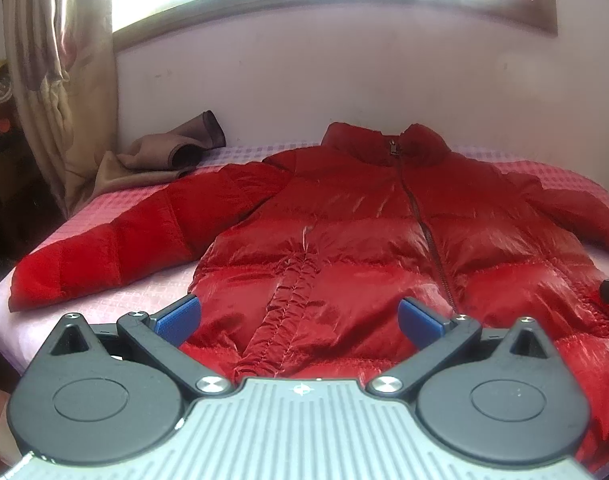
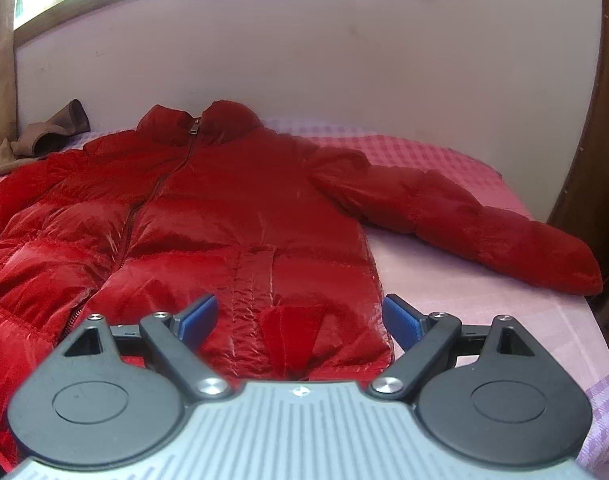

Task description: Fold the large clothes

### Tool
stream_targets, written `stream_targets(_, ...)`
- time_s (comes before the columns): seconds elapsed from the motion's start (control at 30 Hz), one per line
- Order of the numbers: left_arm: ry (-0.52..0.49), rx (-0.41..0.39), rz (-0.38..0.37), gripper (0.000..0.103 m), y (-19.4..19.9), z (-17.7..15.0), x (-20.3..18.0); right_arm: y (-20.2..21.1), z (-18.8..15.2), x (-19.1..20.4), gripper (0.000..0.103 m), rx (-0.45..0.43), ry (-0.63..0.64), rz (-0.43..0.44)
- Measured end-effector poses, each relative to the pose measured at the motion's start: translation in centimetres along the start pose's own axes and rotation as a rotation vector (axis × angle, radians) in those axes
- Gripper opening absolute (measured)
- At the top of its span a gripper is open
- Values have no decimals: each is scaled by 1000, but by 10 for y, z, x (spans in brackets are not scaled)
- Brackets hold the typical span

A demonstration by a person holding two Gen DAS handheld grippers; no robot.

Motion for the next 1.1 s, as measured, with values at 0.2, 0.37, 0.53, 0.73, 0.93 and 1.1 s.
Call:
stream_targets(0.2, -3, 3, -1, 103, -2, -2, 1, -4, -2, 2, 90, 9, 7, 2)
stream_targets(0.37, 3, 8, -2, 103, -1, -1, 2, -3, -1, 2, 90, 7, 6, -3)
stream_targets(0.53, -3, 3, -4, 103, 1, -1, 1, -2, 0, -3, 90, 4, -6, -8)
stream_targets(0.73, -12, -7, -3, 103, 4, 0, -3, -3, 1, -5, 90, 2, -8, -11)
stream_targets(0.93, -22, -7, 0, 103, 1, 2, -7, -9, 3, -10, 90, 7, -10, -7)
stream_targets(1.1, -24, -8, 6, 103, -5, 6, -8, -17, 7, -16, 90, 13, -11, -9)
Point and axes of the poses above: each gripper's, at about its wrist camera, not at the fingertips, and y roughly against the way its jaws point, x to its left, z to its top, the point moved 10 cm from there along -y, roughly the way its jaws point, and after that the axes turned 11 degrees about z, right-handed, at the moved point
